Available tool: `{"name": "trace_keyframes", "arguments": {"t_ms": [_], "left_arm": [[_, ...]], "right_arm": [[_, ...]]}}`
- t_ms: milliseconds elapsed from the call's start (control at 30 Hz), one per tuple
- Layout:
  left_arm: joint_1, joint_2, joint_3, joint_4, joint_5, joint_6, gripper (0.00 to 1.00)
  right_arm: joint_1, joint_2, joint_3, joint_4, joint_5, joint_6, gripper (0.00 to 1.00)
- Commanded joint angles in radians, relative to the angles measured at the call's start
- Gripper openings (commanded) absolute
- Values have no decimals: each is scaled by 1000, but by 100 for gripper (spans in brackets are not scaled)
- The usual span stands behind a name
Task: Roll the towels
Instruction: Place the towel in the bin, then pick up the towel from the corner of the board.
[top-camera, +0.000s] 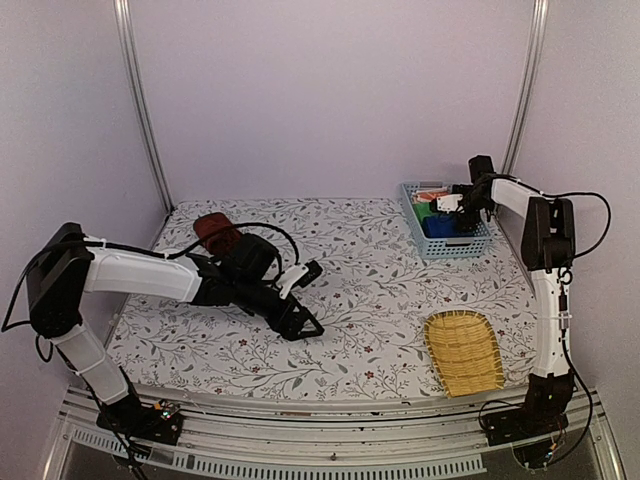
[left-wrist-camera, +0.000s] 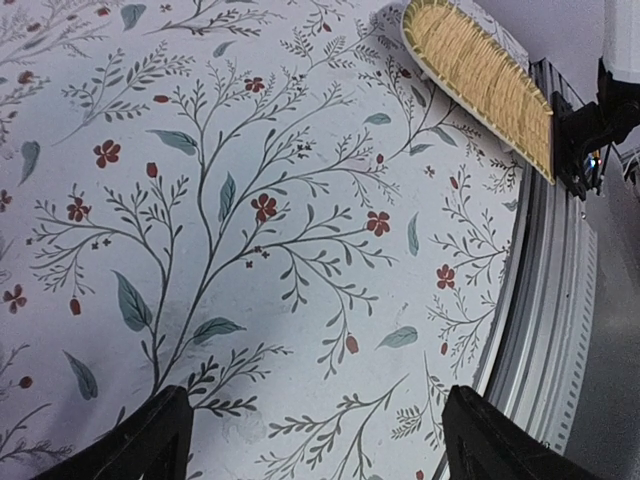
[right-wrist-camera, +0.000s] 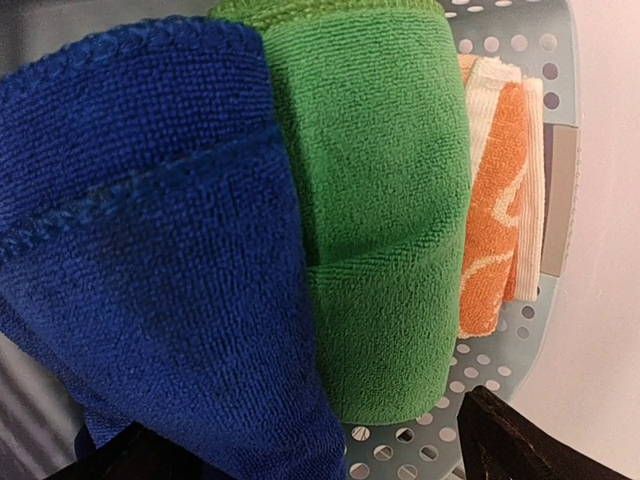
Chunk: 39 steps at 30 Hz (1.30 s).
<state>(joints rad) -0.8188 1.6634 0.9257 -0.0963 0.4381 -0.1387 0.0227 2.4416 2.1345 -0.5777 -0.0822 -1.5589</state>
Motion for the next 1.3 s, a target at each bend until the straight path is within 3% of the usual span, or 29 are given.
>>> {"name": "trace_keyframes", "arguments": {"t_ms": [0,200,400,633,800,933,1067,1133,1233,1267], "left_arm": [[16,2,13,-16,15,11,89],[25,-24,14,-16,-14,7,90],[46,-57,6,-24,-109,-10,98],[110,-171,-26,-14,-338,-74,99],[241,-195,26,-53,-430,-167,94],[412,-110,121,-131,-348,-298,69],[532,49,290,-224,-362,-350,64],[553,135,403,-286,-423,-325,63],[575,258,551,-356,-505,-309,63],[585,308,601,-384,-523,-309,63]], "right_arm": [[-7,-32,-32,-24,7,8,94],[-7,-158,-99,-101,-17,-17,95],[-6,-237,-133,-163,-7,-21,95],[-1,-324,-87,-285,-65,35,95],[60,-470,-85,-283,-165,338,94],[96,-621,-164,-237,-331,686,93],[92,-796,-409,-32,-464,1089,99],[88,-894,-598,119,-625,1223,99],[123,-956,-765,228,-710,1277,99],[133,-962,-795,234,-724,1269,95]]}}
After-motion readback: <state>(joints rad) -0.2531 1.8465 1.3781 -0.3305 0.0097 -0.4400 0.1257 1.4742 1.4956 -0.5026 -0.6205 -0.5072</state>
